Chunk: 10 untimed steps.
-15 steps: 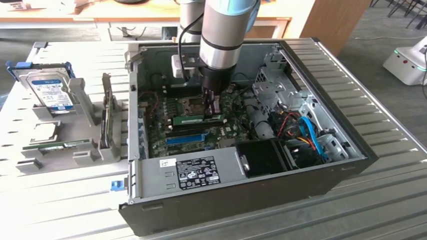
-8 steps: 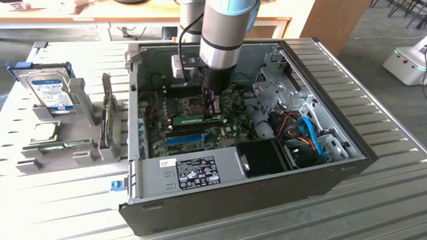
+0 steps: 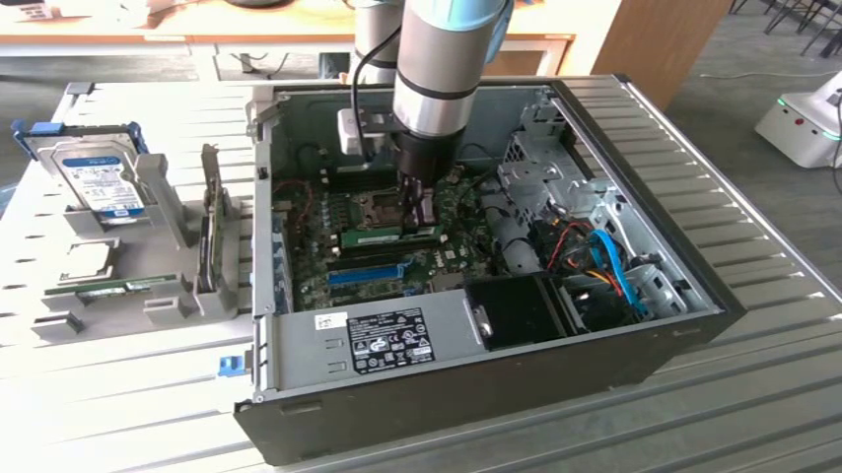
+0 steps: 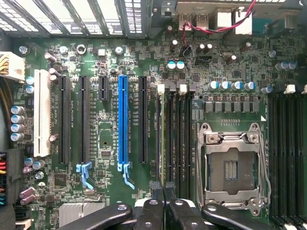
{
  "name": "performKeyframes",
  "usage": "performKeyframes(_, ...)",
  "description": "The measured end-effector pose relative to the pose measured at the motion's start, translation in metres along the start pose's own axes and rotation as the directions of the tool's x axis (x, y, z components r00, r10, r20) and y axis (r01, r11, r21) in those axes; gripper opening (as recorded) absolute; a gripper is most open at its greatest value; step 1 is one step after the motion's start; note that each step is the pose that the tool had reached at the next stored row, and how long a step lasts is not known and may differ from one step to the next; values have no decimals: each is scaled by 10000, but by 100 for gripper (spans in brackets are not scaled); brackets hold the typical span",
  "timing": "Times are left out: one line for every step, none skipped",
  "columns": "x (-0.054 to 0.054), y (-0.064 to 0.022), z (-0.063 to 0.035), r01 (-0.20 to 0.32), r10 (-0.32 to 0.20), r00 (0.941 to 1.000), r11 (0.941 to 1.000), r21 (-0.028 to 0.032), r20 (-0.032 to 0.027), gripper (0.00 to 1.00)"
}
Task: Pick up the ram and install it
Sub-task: 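Insert the ram into the slot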
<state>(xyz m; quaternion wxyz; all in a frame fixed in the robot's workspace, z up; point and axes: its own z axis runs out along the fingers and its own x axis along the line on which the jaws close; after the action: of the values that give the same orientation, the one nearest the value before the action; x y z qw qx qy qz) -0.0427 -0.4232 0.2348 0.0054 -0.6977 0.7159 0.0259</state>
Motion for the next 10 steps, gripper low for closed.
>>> performKeyframes(3, 1, 0, -2, 2, 10000, 10000, 0, 0, 12)
performKeyframes(7, 1, 0, -2, 2, 10000, 10000, -1, -1, 12)
performKeyframes(11, 1, 0, -2, 2, 10000, 10000, -1, -1, 12)
performKeyframes(14, 0, 1, -1, 1, 10000, 10000, 0, 0, 12)
performKeyframes(15, 0, 2, -1, 1, 10000, 10000, 0, 1, 12)
performKeyframes(15, 0, 2, 0, 0, 10000, 10000, 0, 0, 12)
performKeyframes(15, 0, 2, 0, 0, 10000, 10000, -1, 0, 12)
performKeyframes(15, 0, 2, 0, 0, 10000, 10000, -1, -1, 12)
performKeyframes(15, 0, 2, 0, 0, 10000, 10000, -1, -2, 12)
performKeyframes(16, 0, 4, 0, 0, 10000, 10000, -1, -2, 12)
